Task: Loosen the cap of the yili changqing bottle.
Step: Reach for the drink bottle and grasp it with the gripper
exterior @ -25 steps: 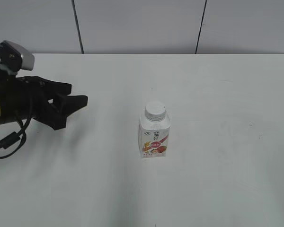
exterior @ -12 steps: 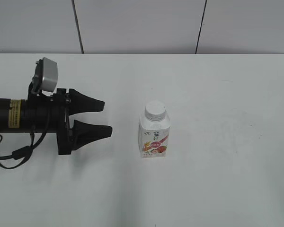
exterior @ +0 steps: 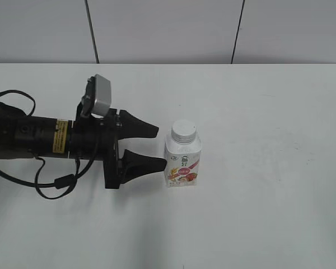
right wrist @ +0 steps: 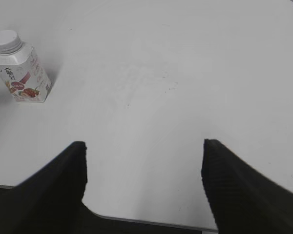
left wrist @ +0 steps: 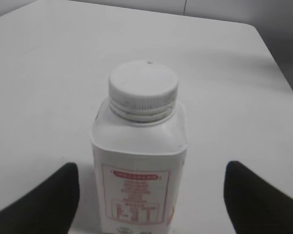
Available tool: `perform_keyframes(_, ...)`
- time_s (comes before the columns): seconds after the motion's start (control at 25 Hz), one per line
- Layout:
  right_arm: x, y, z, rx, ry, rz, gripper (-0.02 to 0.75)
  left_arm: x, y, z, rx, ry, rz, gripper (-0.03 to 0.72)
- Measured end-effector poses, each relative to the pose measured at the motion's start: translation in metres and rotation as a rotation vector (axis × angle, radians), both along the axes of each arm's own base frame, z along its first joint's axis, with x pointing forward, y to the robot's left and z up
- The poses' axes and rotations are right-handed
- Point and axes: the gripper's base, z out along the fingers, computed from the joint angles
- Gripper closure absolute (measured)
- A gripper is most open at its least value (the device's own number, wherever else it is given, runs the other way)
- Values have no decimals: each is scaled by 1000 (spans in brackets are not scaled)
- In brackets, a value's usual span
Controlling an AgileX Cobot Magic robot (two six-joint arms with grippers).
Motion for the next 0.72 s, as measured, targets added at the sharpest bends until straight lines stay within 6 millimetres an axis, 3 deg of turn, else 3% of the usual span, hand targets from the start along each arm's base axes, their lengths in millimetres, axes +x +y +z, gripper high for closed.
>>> perform_keyframes(0.44, 0, 0, 0, 0, 0, 0, 164, 13, -25, -8, 9, -32, -40, 133)
perform_keyframes(0.72, 0, 0, 0, 1, 0, 0, 164, 15, -27, -7, 11, -41, -42, 165)
